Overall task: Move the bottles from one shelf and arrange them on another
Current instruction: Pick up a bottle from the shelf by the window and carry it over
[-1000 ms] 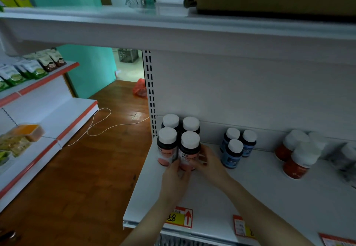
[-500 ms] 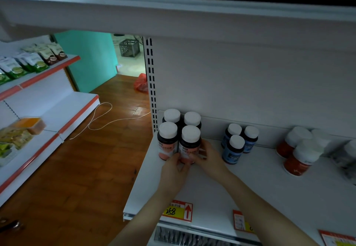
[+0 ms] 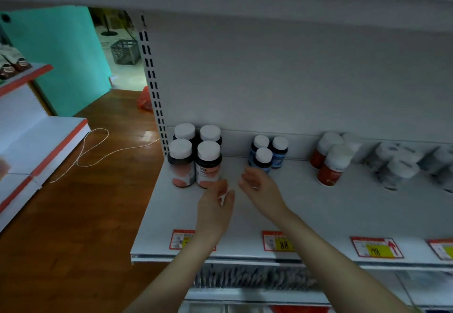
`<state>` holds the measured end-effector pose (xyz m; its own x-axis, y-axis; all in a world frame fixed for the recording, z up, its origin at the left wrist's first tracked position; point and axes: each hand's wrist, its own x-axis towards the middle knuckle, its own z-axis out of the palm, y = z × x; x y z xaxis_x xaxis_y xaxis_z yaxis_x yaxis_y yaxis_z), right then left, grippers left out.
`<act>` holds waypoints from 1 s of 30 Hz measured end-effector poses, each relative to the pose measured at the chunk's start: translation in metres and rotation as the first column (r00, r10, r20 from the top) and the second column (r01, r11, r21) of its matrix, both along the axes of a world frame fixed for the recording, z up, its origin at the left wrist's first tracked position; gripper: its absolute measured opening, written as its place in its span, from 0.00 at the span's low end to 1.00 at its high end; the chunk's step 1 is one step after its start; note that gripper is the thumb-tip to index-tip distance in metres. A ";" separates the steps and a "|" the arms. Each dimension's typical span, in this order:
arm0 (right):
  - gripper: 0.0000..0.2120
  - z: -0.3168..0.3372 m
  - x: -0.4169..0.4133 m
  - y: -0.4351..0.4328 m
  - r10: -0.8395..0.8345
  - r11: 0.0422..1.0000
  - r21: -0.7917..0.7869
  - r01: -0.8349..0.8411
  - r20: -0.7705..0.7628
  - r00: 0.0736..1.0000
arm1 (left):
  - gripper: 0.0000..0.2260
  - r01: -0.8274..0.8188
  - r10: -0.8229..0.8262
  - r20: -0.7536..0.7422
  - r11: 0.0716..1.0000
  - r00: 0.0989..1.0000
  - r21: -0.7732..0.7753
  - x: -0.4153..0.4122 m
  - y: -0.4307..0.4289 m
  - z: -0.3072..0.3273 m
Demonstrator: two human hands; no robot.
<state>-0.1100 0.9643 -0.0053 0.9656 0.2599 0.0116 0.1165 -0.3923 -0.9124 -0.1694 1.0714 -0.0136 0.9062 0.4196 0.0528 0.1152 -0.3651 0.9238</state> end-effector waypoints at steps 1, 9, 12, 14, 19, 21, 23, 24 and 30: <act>0.17 0.004 -0.001 -0.010 -0.015 1.000 -0.010 0.016 0.019 1.000 | 0.16 0.024 -0.024 -0.001 1.000 1.000 -0.013 0.001 -0.008 0.003; 0.13 0.033 -0.015 -0.141 -0.195 0.978 -0.059 0.201 0.104 0.975 | 0.15 0.196 -0.198 0.044 0.979 0.979 0.048 0.014 -0.125 0.030; 0.12 0.044 -0.028 -0.220 -0.298 0.948 -0.066 0.311 0.149 0.943 | 0.10 0.268 -0.278 0.107 0.958 0.955 0.101 0.016 -0.200 0.039; 0.13 0.052 -0.041 -0.277 -0.354 0.929 -0.053 0.367 0.167 0.920 | 0.09 0.334 -0.338 0.129 0.941 0.932 0.058 0.011 -0.256 0.047; 0.15 0.071 -0.079 -0.418 -0.501 0.857 -0.018 0.515 0.206 0.841 | 0.11 0.532 -0.515 0.194 0.846 0.835 -0.042 -0.004 -0.398 0.061; 0.15 0.079 -0.096 -0.469 -0.577 0.809 0.016 0.588 0.212 0.789 | 0.12 0.599 -0.580 0.203 0.800 0.789 -0.041 -0.009 -0.449 0.069; 0.14 0.084 -0.112 -0.517 -0.637 0.761 0.036 0.648 0.232 0.735 | 0.12 0.661 -0.642 0.208 0.750 0.738 -0.027 -0.012 -0.496 0.073; 0.14 0.085 -0.120 -0.541 -0.668 0.734 0.051 0.677 0.228 0.708 | 0.11 0.691 -0.673 0.208 0.722 0.710 -0.022 -0.013 -0.521 0.075; 0.13 0.072 -0.151 -0.676 -0.814 0.559 0.067 0.826 0.232 0.532 | 0.12 0.831 -0.820 0.178 0.556 0.544 0.026 -0.014 -0.665 0.076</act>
